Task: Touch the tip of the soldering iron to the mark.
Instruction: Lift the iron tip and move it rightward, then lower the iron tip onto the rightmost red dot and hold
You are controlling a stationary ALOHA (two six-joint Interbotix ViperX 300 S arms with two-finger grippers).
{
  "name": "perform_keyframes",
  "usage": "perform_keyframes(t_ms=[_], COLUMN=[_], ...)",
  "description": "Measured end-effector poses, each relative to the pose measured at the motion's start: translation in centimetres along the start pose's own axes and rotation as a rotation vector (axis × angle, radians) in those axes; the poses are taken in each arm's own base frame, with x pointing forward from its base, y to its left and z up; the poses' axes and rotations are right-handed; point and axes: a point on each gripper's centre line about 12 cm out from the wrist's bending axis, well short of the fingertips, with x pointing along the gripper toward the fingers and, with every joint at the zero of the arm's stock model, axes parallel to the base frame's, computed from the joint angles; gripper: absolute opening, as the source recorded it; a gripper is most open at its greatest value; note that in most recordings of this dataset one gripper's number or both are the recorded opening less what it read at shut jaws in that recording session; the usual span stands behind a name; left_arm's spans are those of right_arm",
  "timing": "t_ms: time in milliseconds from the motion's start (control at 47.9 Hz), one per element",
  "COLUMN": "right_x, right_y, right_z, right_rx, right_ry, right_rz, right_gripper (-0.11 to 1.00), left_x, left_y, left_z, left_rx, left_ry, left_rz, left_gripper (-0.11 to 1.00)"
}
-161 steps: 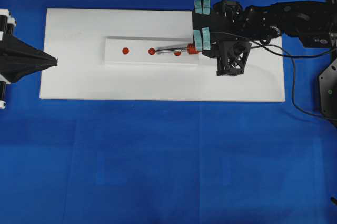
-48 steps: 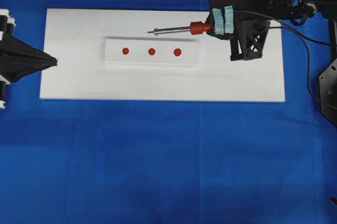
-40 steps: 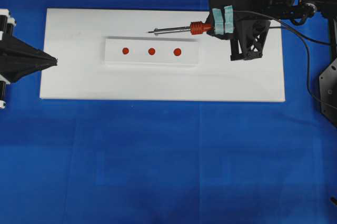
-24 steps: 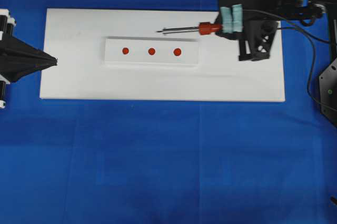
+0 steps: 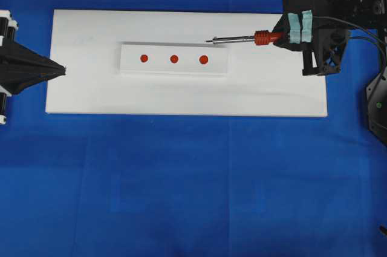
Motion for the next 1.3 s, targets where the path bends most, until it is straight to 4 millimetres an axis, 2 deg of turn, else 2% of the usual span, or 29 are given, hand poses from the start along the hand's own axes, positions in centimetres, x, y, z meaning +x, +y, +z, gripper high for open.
perform_keyframes(t_ms=[940, 1024, 1296], right_x=[0.0, 0.5, 4.1], right_y=[0.0, 0.0, 0.1], right_z=[0.0, -0.3, -2.4], right_rx=[0.0, 0.002, 0.013], right_ry=[0.002, 0.018, 0.094], right_rz=[-0.001, 0.003, 0.014], right_gripper=[0.06, 0.06, 0.06], left_x=[0.0, 0.0, 0.0], left_y=[0.0, 0.0, 0.0], left_z=[0.0, 0.0, 0.0], left_rx=[0.002, 0.002, 0.0], left_ry=[-0.002, -0.002, 0.0], left_rz=[0.002, 0.0, 0.002], left_gripper=[0.0, 0.0, 0.0])
